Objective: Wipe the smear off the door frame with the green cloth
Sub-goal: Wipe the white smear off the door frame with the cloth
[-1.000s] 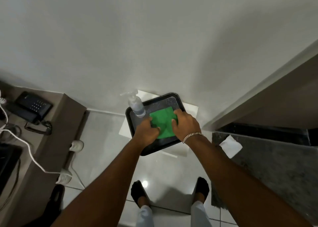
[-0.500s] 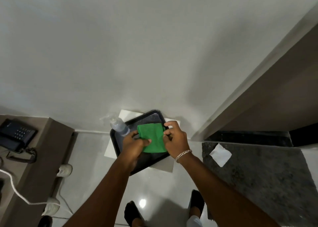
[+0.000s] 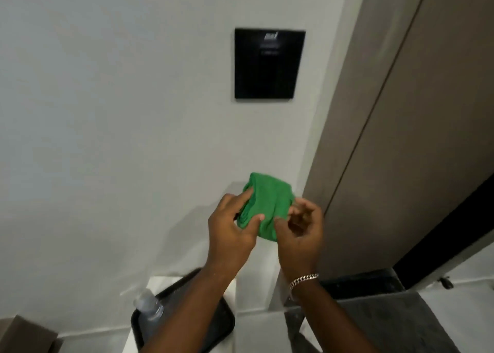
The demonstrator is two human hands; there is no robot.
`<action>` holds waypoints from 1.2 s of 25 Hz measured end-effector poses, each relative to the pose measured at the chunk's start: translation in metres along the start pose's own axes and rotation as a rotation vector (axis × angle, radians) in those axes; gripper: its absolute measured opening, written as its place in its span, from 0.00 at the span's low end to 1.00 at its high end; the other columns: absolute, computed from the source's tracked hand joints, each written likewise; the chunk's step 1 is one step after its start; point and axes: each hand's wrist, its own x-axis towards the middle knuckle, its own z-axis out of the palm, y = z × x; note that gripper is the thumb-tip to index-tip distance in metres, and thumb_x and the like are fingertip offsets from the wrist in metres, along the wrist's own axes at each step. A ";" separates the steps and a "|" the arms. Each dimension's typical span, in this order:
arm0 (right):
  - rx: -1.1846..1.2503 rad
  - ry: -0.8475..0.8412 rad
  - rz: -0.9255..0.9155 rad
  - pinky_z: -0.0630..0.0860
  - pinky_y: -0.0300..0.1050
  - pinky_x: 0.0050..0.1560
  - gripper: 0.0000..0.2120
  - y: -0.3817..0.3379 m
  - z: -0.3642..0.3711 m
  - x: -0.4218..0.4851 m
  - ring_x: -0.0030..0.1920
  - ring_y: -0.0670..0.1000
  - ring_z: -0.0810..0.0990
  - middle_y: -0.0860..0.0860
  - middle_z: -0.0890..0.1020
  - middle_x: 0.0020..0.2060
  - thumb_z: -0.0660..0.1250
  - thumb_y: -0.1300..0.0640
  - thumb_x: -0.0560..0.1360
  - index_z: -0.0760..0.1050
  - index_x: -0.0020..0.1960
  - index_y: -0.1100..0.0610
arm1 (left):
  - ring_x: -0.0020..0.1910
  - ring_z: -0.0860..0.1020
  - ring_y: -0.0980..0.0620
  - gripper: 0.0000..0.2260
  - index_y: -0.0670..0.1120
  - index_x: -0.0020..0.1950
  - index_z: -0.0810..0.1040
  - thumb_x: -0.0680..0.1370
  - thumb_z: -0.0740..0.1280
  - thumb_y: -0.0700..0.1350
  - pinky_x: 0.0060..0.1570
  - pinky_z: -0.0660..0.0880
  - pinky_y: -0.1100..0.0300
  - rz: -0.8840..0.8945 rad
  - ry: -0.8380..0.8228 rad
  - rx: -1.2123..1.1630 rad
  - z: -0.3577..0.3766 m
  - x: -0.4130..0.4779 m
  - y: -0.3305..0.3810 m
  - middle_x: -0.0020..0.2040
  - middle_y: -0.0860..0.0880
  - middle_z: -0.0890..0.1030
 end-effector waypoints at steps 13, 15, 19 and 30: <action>0.033 0.486 -0.443 0.79 0.48 0.52 0.16 -0.149 -0.007 0.164 0.49 0.52 0.80 0.51 0.79 0.48 0.70 0.69 0.72 0.74 0.52 0.51 | 0.53 0.75 0.51 0.29 0.42 0.69 0.70 0.70 0.73 0.35 0.57 0.75 0.59 0.804 -0.015 0.113 0.071 0.148 0.193 0.56 0.43 0.77; -0.077 0.540 -0.645 0.77 0.44 0.56 0.12 -0.150 -0.006 0.175 0.54 0.52 0.79 0.51 0.78 0.52 0.68 0.68 0.72 0.78 0.49 0.53 | 0.53 0.72 0.55 0.29 0.44 0.69 0.69 0.70 0.72 0.35 0.56 0.76 0.58 0.819 -0.041 0.140 0.076 0.156 0.201 0.56 0.45 0.76; -0.128 0.374 -0.777 0.74 0.49 0.69 0.16 -0.162 0.014 0.197 0.69 0.53 0.75 0.54 0.77 0.66 0.60 0.64 0.78 0.79 0.62 0.60 | 0.49 0.73 0.55 0.30 0.49 0.70 0.66 0.70 0.71 0.35 0.51 0.77 0.61 0.748 -0.135 0.151 0.067 0.168 0.222 0.53 0.49 0.74; -0.741 0.377 -0.936 0.53 0.62 0.80 0.37 -0.145 0.040 0.210 0.81 0.57 0.57 0.56 0.61 0.79 0.56 0.35 0.78 0.59 0.78 0.57 | 0.65 0.73 0.37 0.23 0.34 0.63 0.74 0.68 0.60 0.32 0.67 0.70 0.43 0.990 0.371 0.456 -0.044 0.245 0.275 0.62 0.34 0.76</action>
